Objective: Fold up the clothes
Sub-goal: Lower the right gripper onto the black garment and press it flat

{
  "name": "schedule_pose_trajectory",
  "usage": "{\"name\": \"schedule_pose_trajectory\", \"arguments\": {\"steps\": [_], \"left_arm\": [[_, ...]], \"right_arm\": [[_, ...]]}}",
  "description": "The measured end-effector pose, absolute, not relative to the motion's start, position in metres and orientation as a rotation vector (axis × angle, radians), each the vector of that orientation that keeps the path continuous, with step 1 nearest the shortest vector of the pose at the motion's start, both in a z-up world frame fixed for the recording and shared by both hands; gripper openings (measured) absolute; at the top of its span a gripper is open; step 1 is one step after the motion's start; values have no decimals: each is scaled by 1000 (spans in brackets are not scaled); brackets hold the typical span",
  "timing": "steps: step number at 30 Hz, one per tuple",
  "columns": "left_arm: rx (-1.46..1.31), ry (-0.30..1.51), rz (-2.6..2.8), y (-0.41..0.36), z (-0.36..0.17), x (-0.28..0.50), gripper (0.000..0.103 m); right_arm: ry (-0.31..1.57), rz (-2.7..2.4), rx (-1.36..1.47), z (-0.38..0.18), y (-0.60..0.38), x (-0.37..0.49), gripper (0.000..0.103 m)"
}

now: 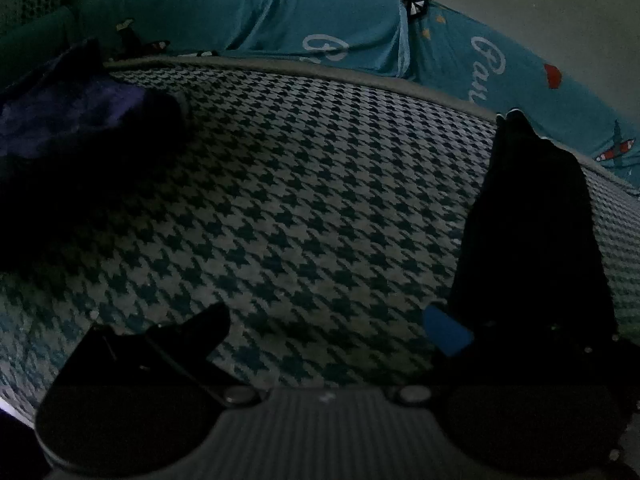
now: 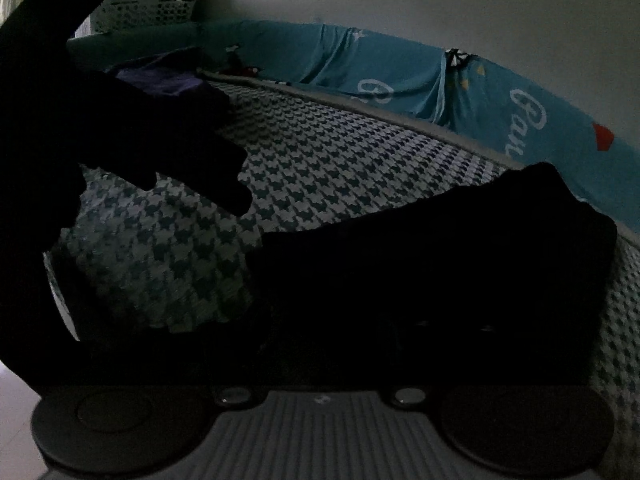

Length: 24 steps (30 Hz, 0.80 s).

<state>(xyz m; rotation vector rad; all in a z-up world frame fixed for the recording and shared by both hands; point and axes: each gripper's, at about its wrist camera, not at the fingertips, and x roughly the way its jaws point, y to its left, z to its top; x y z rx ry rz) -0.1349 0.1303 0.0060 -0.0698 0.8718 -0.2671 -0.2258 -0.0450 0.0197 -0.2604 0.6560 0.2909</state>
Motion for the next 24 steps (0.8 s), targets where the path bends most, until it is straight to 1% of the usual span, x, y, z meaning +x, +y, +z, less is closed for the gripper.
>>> {"name": "schedule_pose_trajectory", "arguments": {"steps": [1,3,4,5,7,8,9,11,19,24], "left_arm": [[-72,872,-269,130,6,-135,103],[-78,871,-273,131,7,-135,103],[-83,871,-274,131,7,-135,103],[-88,871,-274,132,7,-135,103],[-99,869,-270,135,8,-135,103],[-103,866,-267,137,9,-135,103],[-108,864,-264,138,10,-135,103],[-121,858,-259,143,12,-134,103],[-168,816,-209,169,24,-133,103],[-192,769,-146,189,35,-133,103]], "right_arm": [[651,291,-264,19,-44,-225,55],[640,292,-272,18,-42,-223,49],[634,292,-275,17,-41,-223,42],[630,292,-279,17,-40,-222,32],[627,292,-280,18,-38,-220,23],[630,289,-274,19,-37,-219,19],[633,286,-266,20,-36,-218,18],[643,276,-231,23,-39,-214,12],[670,276,161,48,-68,-195,11],[631,333,269,64,-54,-186,11]]}}
